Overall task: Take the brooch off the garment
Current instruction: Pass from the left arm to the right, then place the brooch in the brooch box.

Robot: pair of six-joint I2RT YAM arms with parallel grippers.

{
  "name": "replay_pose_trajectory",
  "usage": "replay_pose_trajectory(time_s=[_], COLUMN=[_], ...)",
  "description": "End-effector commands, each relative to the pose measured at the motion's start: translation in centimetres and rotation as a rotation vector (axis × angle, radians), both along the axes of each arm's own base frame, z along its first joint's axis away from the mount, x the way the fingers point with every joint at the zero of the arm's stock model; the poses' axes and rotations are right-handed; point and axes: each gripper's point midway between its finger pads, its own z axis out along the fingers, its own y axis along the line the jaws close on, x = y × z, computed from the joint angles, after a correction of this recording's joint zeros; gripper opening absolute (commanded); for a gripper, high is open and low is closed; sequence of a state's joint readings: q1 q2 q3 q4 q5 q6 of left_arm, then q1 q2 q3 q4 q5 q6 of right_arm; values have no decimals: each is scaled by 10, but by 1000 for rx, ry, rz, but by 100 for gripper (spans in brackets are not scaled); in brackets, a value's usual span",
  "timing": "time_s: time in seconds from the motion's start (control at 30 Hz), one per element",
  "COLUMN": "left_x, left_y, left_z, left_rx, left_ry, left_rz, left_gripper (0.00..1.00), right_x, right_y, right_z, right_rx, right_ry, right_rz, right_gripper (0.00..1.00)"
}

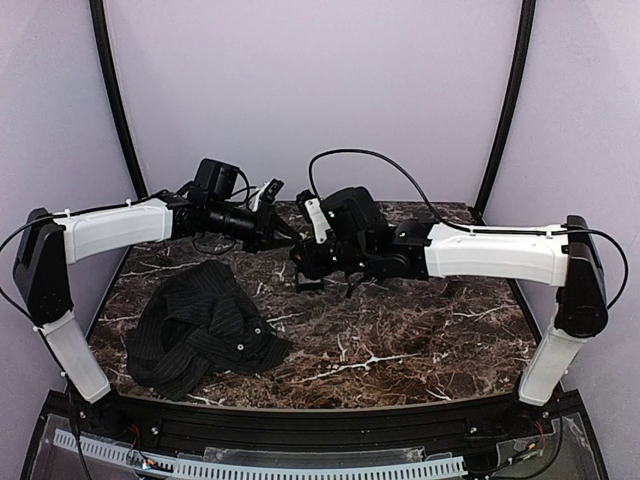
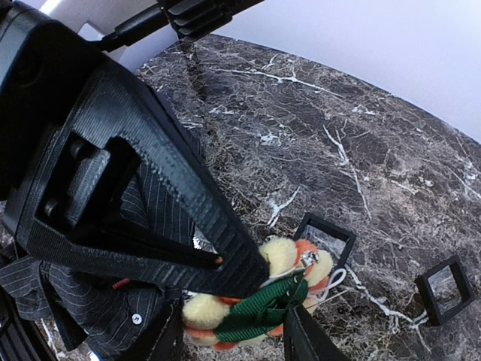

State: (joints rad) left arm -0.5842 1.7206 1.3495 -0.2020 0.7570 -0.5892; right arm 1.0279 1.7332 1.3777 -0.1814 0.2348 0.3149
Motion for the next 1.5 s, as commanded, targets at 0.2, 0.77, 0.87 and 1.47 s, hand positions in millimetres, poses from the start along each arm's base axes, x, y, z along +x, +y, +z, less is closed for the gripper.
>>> replay_pose_trajectory(time_s=[0.2, 0.77, 0.87, 1.47], left_x=[5, -3, -6, -10], left_y=[1, 22, 30, 71], left_z=[11, 33, 38, 46], left_rx=[-14, 19, 26, 12], left_ry=[-17, -200, -245, -298], left_rz=[5, 46, 65, 161], left_gripper=[1, 72, 83, 90], right_x=[13, 38, 43, 64], right_y=[14, -45, -65, -106], right_z=[1, 26, 20, -17], right_rx=[-55, 85, 169, 490], right_ry=[-41, 41, 110, 366], right_rz=[-53, -143, -112, 143], right_gripper=[29, 0, 0, 0])
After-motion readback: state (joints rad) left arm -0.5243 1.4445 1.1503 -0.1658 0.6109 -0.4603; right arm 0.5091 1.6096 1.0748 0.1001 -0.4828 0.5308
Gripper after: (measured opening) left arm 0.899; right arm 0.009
